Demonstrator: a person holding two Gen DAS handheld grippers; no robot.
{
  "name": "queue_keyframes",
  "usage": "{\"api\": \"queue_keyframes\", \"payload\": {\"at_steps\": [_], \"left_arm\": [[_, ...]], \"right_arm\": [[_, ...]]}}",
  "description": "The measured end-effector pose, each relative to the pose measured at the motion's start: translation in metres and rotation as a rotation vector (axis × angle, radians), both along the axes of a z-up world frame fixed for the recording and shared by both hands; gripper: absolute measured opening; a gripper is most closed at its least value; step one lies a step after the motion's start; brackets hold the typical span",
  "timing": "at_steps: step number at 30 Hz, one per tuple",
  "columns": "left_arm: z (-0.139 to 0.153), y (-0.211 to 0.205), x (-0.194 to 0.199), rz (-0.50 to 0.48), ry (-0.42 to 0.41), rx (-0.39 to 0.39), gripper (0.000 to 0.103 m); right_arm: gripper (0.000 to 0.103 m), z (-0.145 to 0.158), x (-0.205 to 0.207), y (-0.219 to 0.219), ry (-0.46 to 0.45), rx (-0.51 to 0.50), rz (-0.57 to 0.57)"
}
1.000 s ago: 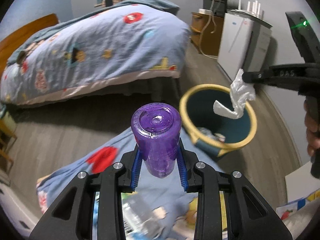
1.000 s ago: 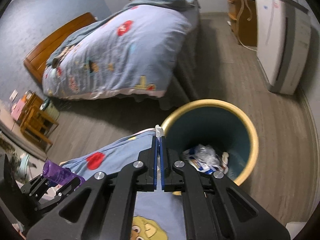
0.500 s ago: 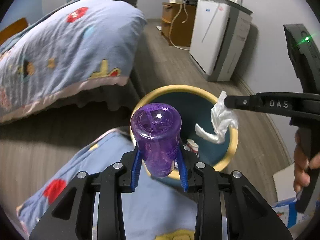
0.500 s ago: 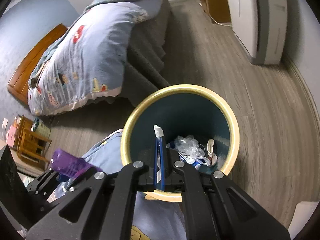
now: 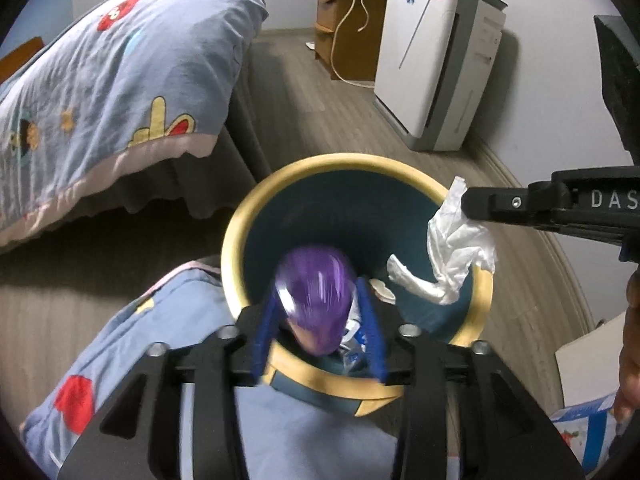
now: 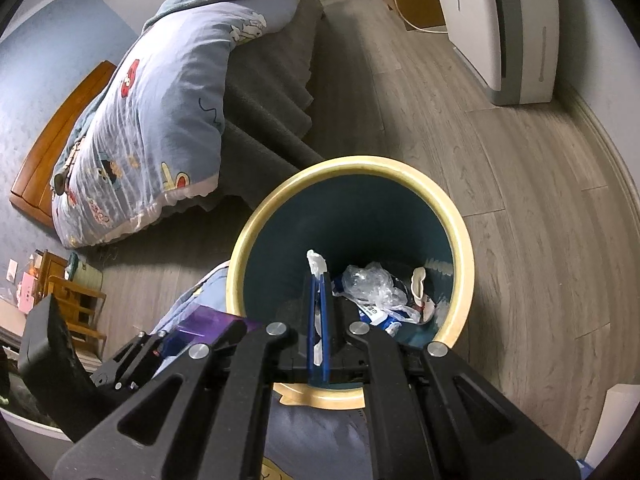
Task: Collect trash
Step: 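Carry the purple bottle and white plastic over the bin and release both, then move both tools back over the cushion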
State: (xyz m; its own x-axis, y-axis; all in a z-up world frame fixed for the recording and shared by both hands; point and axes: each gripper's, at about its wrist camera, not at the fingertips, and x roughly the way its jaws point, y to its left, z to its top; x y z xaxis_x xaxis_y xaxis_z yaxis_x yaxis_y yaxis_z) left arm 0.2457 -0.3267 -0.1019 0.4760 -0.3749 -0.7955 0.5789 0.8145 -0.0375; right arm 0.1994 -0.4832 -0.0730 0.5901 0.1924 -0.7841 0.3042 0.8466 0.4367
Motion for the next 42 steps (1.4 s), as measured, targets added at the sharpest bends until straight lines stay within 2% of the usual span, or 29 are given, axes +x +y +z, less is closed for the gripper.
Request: {"api": "queue_keyframes", "payload": {"at_steps": [1, 3, 4, 5, 6, 7, 8, 13, 17, 24, 31, 36, 42], "left_arm": [[0.001, 0.002, 0.0, 0.003, -0.005, -0.002, 0.059], [0.003, 0.007, 0.0, 0.012, -0.013, -0.006, 0.063], [0.005, 0.009, -0.001, 0.019, -0.016, -0.004, 0.067], [0.006, 0.011, -0.002, 0.023, -0.017, -0.004, 0.069], [0.008, 0.014, -0.005, 0.026, -0.018, -0.008, 0.07], [0.01, 0.018, -0.007, 0.03, -0.023, -0.007, 0.073], [0.013, 0.021, -0.01, 0.033, -0.029, -0.007, 0.075], [0.031, 0.046, -0.025, 0.063, -0.054, -0.017, 0.086], [0.046, 0.07, -0.038, 0.097, -0.079, -0.016, 0.089], [0.072, 0.128, -0.064, 0.167, -0.11, -0.02, 0.092], [0.093, 0.203, -0.088, 0.27, -0.122, -0.014, 0.093], [0.106, 0.259, -0.104, 0.37, -0.136, -0.049, 0.094], [0.105, 0.31, -0.126, 0.452, -0.141, -0.066, 0.094]], "right_arm": [[0.003, 0.0, 0.0, -0.001, 0.0, 0.0, 0.0], [0.006, 0.0, 0.001, -0.001, -0.002, 0.006, -0.005], [0.014, 0.001, 0.001, -0.001, -0.004, 0.008, -0.008], [0.027, 0.002, 0.001, 0.0, -0.01, 0.011, -0.01], [0.033, 0.004, 0.001, 0.0, -0.019, 0.018, -0.014], [0.047, 0.005, 0.0, 0.0, -0.027, 0.026, -0.018], [0.055, 0.007, 0.0, 0.0, -0.038, 0.034, -0.024], [0.073, 0.019, 0.0, 0.007, -0.075, 0.039, -0.02], [0.084, 0.031, -0.001, 0.02, -0.097, 0.014, 0.002], [0.097, 0.061, -0.016, 0.054, -0.158, -0.062, 0.054], [0.097, 0.078, -0.035, 0.108, -0.169, -0.185, 0.141], [0.097, 0.084, -0.052, 0.142, -0.184, -0.177, 0.191], [0.097, 0.081, -0.066, 0.188, -0.167, -0.233, 0.26]]}}
